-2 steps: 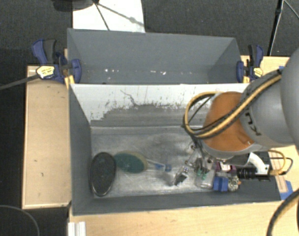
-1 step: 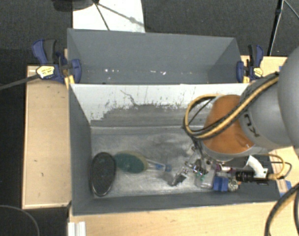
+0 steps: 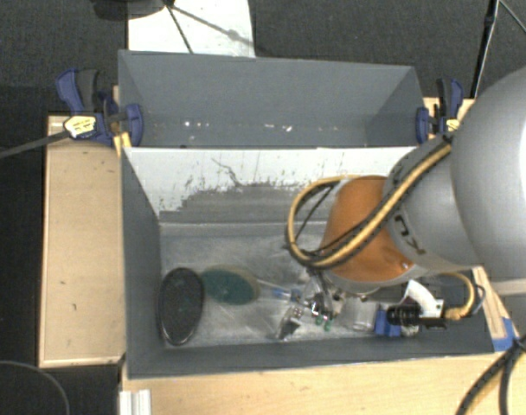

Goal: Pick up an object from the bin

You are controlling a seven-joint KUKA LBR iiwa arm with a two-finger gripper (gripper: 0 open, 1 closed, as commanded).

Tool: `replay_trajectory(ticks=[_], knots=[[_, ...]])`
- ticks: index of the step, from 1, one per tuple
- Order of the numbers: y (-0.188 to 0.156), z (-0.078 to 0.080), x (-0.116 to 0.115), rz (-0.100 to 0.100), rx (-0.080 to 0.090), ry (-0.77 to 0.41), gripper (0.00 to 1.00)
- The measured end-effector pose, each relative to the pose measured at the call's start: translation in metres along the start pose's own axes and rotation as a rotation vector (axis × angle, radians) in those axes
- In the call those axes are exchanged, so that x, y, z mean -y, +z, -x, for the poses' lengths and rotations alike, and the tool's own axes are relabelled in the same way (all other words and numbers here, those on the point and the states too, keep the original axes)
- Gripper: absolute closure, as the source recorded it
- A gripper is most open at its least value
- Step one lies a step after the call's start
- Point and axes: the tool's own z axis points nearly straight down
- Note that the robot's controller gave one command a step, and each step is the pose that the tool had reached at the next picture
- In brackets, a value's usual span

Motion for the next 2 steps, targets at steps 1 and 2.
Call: replay_trajectory(ticks=[1,2], knots=[[-0.001,0.003,0.001,0.002,0.006,0.004,1.0],[-0.106,0.008,0.0,0.006,0.013,-0.025,1.0]])
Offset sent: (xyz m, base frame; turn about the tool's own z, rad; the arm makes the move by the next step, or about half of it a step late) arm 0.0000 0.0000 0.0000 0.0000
